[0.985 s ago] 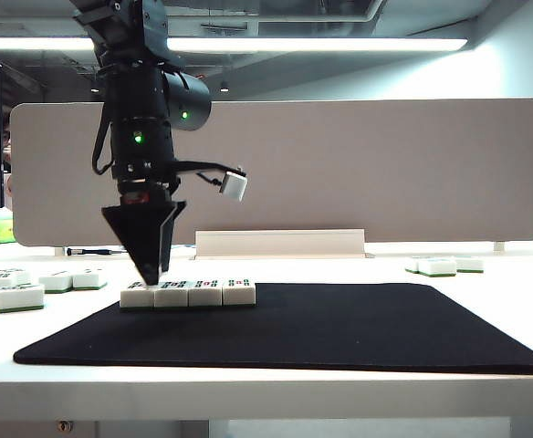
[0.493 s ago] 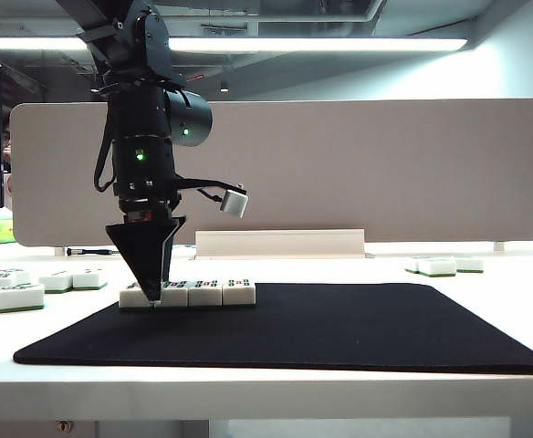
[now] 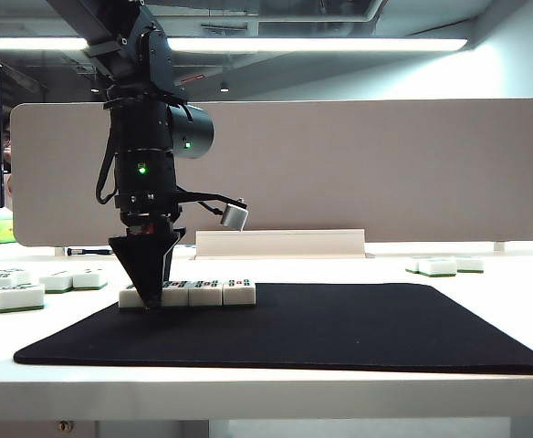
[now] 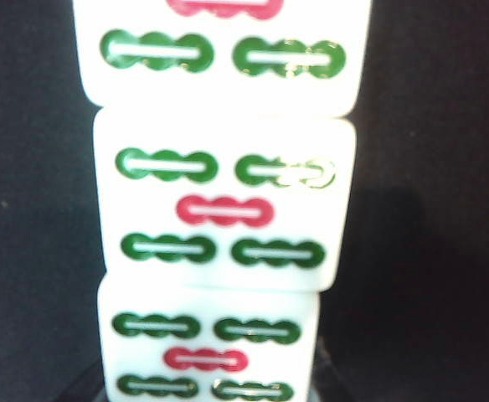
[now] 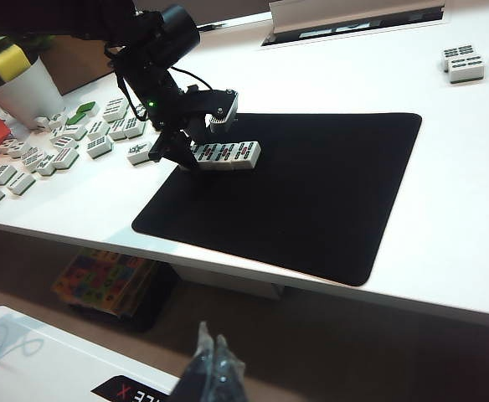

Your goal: Arrange four mahjong tiles into a neat stack, creating two layers of paired tiles.

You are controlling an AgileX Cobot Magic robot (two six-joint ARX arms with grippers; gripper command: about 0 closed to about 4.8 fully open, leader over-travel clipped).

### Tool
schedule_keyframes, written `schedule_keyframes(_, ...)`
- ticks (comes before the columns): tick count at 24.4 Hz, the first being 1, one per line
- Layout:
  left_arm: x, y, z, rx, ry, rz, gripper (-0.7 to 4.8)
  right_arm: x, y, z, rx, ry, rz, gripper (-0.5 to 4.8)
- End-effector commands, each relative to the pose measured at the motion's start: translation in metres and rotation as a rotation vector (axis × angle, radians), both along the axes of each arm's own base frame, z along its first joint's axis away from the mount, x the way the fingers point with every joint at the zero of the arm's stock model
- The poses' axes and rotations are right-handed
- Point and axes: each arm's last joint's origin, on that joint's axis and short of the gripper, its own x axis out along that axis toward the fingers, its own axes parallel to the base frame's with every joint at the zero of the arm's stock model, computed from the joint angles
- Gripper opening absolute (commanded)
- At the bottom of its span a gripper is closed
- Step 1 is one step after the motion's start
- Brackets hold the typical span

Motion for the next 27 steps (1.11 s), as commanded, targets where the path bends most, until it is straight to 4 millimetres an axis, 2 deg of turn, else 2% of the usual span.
schedule_keyframes(1,-0.001,0.0,-0.003,0.0,0.02,0.012,2.05,-0.003,0.0,0.0,-0.002,-0.031,0.0,-0.01)
schedule_keyframes(10,-0.002,0.001,0.002,0.011,0.015,0.027,2.03,-0.003,0.0,0.0,-0.002,-0.031,0.0,-0.01)
schedule_keyframes(12,-0.003,0.002,0.005,0.031,0.0,0.03,1.79,-0.003,0.0,0.0,-0.002,-0.031,0.0,-0.01)
schedule_keyframes(22,-0.006,0.003,0.013,0.031,-0.01,0.029,1.78,-0.003,0.0,0.0,-0.002,-0.031,0.0,-0.01)
schedule_keyframes(27,-0.011,0.005,0.037,0.005,-0.078,0.034,1.78,-0.003,0.0,0.0,-0.002,-0.031,0.0,-0.01)
